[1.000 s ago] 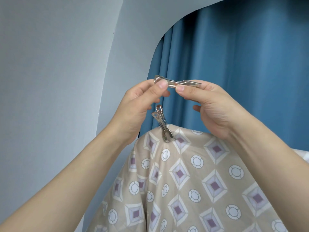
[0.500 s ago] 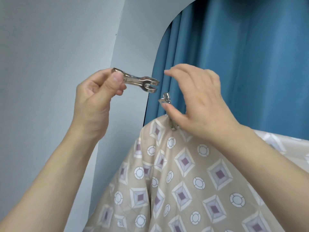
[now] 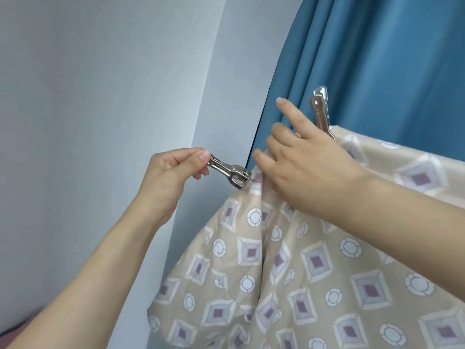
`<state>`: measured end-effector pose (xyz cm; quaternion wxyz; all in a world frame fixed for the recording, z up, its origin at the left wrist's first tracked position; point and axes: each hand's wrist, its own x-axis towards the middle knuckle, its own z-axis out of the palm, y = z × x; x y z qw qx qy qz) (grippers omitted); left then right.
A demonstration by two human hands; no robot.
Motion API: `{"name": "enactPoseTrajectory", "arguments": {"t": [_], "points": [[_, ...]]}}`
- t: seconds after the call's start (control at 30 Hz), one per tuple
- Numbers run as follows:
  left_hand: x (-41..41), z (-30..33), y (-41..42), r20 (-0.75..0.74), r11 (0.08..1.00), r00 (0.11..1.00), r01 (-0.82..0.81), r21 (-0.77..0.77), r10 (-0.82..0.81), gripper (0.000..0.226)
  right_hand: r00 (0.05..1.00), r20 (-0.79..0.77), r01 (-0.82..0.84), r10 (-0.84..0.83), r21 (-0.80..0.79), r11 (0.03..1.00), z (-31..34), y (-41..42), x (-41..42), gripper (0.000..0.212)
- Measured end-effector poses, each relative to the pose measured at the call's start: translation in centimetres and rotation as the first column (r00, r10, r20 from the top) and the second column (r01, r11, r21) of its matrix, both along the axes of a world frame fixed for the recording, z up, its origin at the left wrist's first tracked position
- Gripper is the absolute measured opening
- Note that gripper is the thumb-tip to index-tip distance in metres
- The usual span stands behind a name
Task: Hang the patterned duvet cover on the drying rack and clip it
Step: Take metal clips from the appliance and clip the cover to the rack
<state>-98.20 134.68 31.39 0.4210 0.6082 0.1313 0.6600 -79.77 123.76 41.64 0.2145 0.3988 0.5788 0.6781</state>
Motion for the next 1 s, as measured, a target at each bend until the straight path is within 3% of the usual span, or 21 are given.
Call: {"name": "enactPoseTrajectory", "arguments": {"t": [0.13, 0.3, 0.4, 0.53, 0.6, 0.7, 0.8, 1.0], "points": [[0.5, -0.9, 0.2, -0.046, 0.999, 0.999, 0.013, -0.033, -0.015, 0.015, 0.989, -0.142, 0.015, -0.033, -0.122, 0.992, 0.2, 0.9, -1.4, 0.011], [1.6, -2.2, -0.4, -0.158, 0.999, 0.987, 0.014, -0.050, -0.022, 0.019, 0.975, -0.216, -0.104, 0.058, -0.208, 0.973, 0.3, 2.0, -1.8, 0.006], [2.1, -3.3, -0.6, -0.208, 0.999, 0.978, 0.011, -0.044, -0.020, 0.033, 0.948, -0.292, -0.196, 0.124, -0.235, 0.952, 0.6, 2.6, -1.5, 0.029], [2.1, -4.6, -0.7, -0.245, 0.999, 0.969, 0.010, -0.052, -0.022, 0.037, 0.962, -0.260, -0.143, 0.079, -0.238, 0.961, 0.4, 2.9, -0.8, 0.058], [2.1, -5.0, -0.7, -0.250, 0.997, 0.966, 0.053, -0.056, -0.066, 0.035, 0.974, -0.228, -0.068, 0.007, -0.263, 0.962, 0.5, 2.8, -0.8, 0.062], [2.2, -5.2, -0.7, -0.269, 0.990, 0.953, 0.124, -0.073, -0.139, 0.036, 0.990, -0.129, 0.008, -0.059, -0.362, 0.932, -0.4, 2.5, -0.7, 0.042], [2.1, -5.4, -0.7, -0.275, 0.986, 0.949, 0.134, -0.096, -0.156, 0.036, 0.996, -0.094, -0.045, 0.009, -0.392, 0.919, -2.5, 3.2, -0.5, 0.009], [1.5, -5.5, -1.1, -0.271, 0.988, 0.955, 0.092, -0.122, -0.122, 0.033, 0.986, -0.072, -0.168, 0.152, -0.362, 0.917, -3.0, 4.3, 0.1, 0.015]]}}
